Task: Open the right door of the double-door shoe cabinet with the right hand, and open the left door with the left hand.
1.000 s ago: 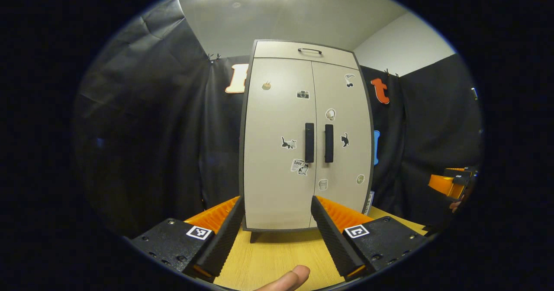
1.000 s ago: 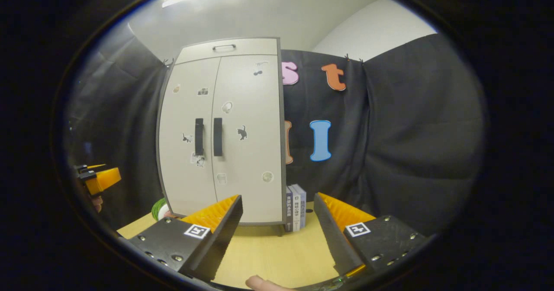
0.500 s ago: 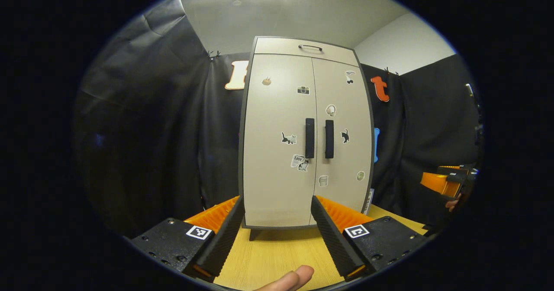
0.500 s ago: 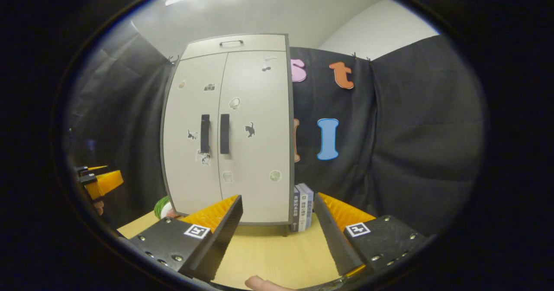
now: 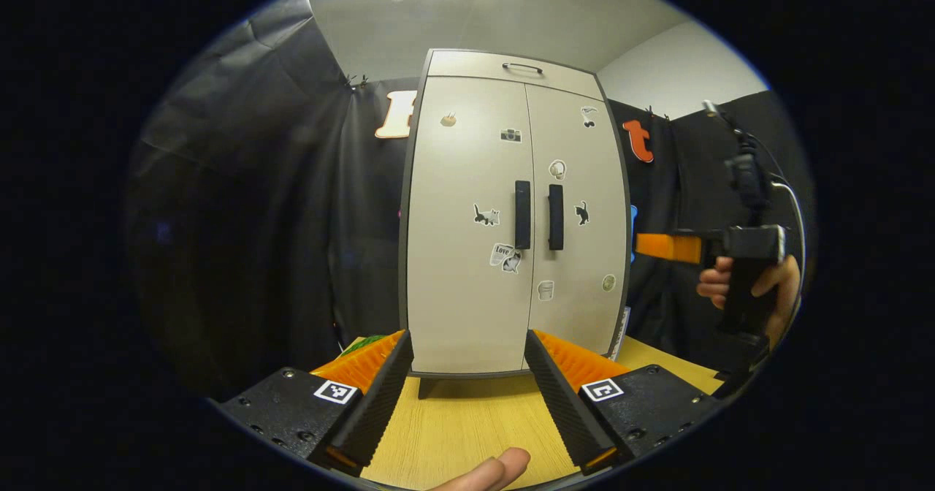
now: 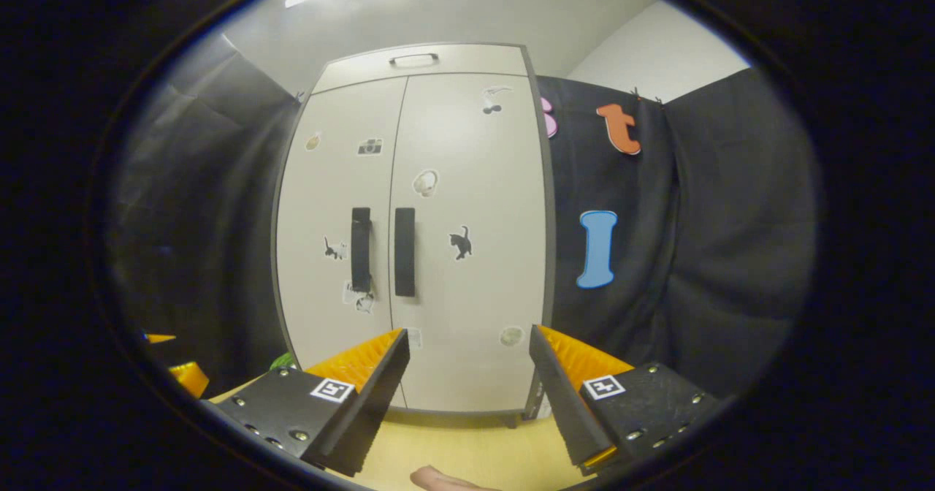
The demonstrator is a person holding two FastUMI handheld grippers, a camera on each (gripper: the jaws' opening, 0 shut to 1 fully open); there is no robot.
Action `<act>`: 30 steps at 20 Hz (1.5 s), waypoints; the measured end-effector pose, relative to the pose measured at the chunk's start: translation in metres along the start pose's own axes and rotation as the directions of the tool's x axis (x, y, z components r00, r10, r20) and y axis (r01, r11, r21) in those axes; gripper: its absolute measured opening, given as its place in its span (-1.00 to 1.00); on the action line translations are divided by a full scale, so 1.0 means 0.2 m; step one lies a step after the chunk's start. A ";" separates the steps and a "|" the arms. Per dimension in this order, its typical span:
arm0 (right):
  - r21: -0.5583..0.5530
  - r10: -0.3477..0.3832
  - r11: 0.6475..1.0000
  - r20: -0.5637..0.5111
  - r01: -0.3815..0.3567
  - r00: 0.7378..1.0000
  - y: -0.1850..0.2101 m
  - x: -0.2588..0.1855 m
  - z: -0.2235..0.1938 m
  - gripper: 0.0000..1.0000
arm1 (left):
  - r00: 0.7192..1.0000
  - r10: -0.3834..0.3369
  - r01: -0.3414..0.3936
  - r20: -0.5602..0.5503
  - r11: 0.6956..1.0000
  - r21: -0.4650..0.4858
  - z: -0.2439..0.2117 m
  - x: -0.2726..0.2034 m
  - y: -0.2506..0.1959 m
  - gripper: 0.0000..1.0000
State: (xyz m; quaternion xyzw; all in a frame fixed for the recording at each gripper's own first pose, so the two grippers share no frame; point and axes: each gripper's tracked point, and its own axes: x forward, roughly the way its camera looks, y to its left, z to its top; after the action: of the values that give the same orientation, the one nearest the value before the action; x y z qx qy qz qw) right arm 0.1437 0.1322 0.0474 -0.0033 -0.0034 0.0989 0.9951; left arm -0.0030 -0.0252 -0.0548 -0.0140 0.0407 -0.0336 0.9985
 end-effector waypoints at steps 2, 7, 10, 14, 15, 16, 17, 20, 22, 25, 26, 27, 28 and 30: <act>-0.003 0.020 1.000 0.039 -0.020 0.999 0.08 0.18 0.09 0.96 | 1.000 -0.002 0.002 -0.005 1.000 0.002 -0.04 0.00 0.02 0.92; 0.019 0.051 0.999 0.021 -0.051 0.998 0.27 0.54 0.11 0.96 | 0.999 0.015 -0.015 -0.037 1.000 -0.011 -0.15 0.03 0.11 0.92; 0.057 0.074 0.996 0.020 -0.075 0.997 0.36 0.64 0.10 0.96 | 0.998 0.028 -0.030 -0.063 0.999 -0.022 -0.21 0.06 0.18 0.92; 0.042 0.010 0.999 -0.003 -0.010 1.000 0.36 0.78 0.07 0.93 | 0.996 0.042 -0.044 -0.080 0.999 -0.016 -0.27 0.09 0.26 0.92; 0.039 0.006 0.999 -0.007 -0.006 1.000 0.36 0.81 0.07 0.96 | 0.996 0.037 -0.040 -0.080 0.999 -0.027 -0.28 0.09 0.26 0.92; 0.029 -0.001 1.000 -0.014 0.001 1.000 0.36 0.84 0.06 0.96 | 0.996 0.029 -0.032 -0.083 0.999 -0.036 -0.30 0.10 0.26 0.92; 0.009 0.004 1.000 -0.016 -0.004 1.000 0.37 0.87 0.06 0.96 | 0.996 0.020 -0.024 -0.086 0.999 -0.040 -0.31 0.11 0.25 0.92; -0.030 -0.014 0.999 -0.017 0.014 1.000 0.36 0.94 0.04 0.94 | 0.995 0.017 -0.019 -0.100 1.000 -0.020 -0.35 0.13 0.27 0.92; -0.039 -0.015 0.999 -0.013 0.015 1.000 0.36 0.96 0.04 0.90 | 0.995 0.026 -0.028 -0.100 0.999 -0.015 -0.36 0.13 0.28 0.92; -0.003 -0.024 1.000 -0.025 0.024 0.999 0.35 0.95 0.04 0.77 | 0.994 0.047 -0.049 -0.102 0.999 -0.023 -0.36 0.14 0.30 0.94; -0.003 -0.021 1.000 -0.030 0.021 0.999 0.36 0.94 0.05 0.72 | 0.993 0.055 -0.057 -0.103 0.998 -0.019 -0.35 0.13 0.30 0.92; -0.008 -0.019 1.000 -0.038 0.019 0.999 0.37 0.96 0.04 0.59 | 0.993 0.060 -0.061 -0.099 0.998 -0.014 -0.34 0.13 0.31 0.92; -0.015 -0.012 1.000 -0.048 0.011 0.999 0.41 0.95 0.04 0.59 | 0.993 0.062 -0.064 -0.097 0.998 -0.010 -0.34 0.12 0.31 0.93; -0.014 -0.029 0.999 -0.057 0.029 0.998 0.45 0.89 0.05 -0.09 | 0.993 0.058 -0.059 -0.105 0.998 -0.012 -0.33 0.10 0.29 0.92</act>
State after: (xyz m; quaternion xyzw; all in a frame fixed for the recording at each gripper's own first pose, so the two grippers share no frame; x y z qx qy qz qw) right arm 0.3011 0.2565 0.0571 -0.0127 0.0244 0.0843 0.9961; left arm 0.0163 0.0298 -0.1234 -0.0185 0.0935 -0.0046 0.9954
